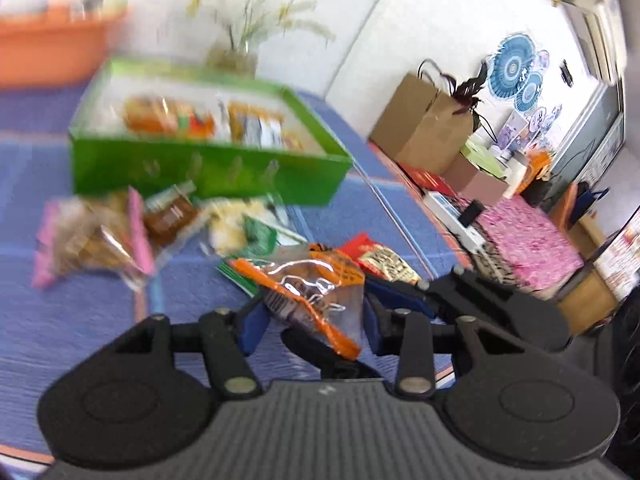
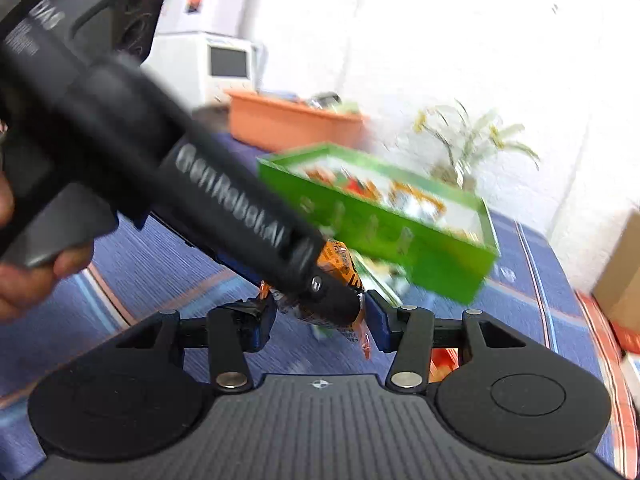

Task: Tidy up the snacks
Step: 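Carry both orange-trimmed bags into the green box and open both tools, then move both tools back to the snack pile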

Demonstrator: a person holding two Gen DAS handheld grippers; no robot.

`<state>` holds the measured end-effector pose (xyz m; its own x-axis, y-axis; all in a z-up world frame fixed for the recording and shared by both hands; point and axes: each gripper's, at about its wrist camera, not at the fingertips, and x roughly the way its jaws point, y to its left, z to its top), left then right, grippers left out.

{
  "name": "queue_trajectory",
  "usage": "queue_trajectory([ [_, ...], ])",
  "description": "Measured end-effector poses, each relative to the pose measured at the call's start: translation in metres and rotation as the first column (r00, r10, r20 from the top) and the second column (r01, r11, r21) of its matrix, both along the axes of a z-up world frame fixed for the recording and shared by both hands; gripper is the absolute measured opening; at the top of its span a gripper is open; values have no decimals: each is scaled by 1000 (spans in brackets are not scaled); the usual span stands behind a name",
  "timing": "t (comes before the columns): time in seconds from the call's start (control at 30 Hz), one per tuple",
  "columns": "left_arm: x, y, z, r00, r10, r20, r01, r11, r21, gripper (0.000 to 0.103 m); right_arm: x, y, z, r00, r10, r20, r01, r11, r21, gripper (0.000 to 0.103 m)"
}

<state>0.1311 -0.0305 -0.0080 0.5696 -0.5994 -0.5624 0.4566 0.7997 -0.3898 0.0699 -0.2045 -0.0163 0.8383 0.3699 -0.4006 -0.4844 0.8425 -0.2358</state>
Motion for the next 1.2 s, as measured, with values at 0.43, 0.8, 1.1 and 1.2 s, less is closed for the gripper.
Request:
queue_trajectory([
  [0.43,42,41,56,976,114,184,-110,993,-34,39,50,45,43,957,54,283,-31,996,-87,83],
  [0.8,125,27,51,973,144,179,-147,989,0,43,129,39,43,977,-93,191,82,994,65,84],
  [1.1,166,24,33,932,277,233,-291,956,31,62,184,30,28,976,-214,35,210,973,97,103],
  [1.2,157,39,38,922,297,247,-310,951,16,66,172,15,25,973,-231,12,228,967,111,103],
])
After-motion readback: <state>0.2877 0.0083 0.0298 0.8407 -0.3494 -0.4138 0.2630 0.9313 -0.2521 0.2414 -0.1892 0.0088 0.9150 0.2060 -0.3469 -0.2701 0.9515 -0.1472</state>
